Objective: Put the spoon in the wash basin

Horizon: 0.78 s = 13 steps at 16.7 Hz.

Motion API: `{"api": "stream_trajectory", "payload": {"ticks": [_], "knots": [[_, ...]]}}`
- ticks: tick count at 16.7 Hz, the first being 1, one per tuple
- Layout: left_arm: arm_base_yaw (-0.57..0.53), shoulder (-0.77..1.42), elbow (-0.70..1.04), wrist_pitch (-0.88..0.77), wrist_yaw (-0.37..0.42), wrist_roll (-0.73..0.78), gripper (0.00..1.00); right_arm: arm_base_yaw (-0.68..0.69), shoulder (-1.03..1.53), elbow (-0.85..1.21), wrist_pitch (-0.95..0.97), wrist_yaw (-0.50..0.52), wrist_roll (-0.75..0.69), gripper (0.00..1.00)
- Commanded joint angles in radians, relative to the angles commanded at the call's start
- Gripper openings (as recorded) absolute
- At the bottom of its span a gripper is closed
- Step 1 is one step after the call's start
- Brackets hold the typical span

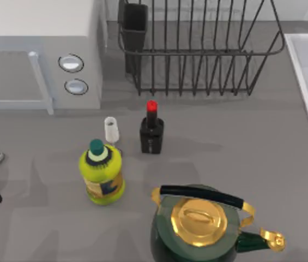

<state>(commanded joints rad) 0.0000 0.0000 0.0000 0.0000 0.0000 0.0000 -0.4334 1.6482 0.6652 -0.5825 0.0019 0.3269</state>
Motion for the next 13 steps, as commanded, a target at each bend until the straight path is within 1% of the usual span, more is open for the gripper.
{"api": "stream_trajectory", "payload": {"ticks": [5, 6, 8, 10, 13], "knots": [[0.000, 0.000, 0.000, 0.000, 0.000, 0.000, 1.00, 0.000, 0.000, 0.000, 0.000, 0.000, 0.000, 0.00], [0.000, 0.000, 0.000, 0.000, 0.000, 0.000, 1.00, 0.003, -0.071, 0.035, -0.074, 0.011, 0.000, 0.00], [0.000, 0.000, 0.000, 0.000, 0.000, 0.000, 1.00, 0.002, -0.078, 0.050, -0.090, 0.011, 0.000, 0.00], [0.000, 0.000, 0.000, 0.000, 0.000, 0.000, 1.00, 0.003, -0.100, 0.094, -0.147, 0.011, -0.003, 0.00], [0.000, 0.000, 0.000, 0.000, 0.000, 0.000, 1.00, 0.003, -0.148, 0.179, -0.308, 0.010, -0.006, 0.00]]}}
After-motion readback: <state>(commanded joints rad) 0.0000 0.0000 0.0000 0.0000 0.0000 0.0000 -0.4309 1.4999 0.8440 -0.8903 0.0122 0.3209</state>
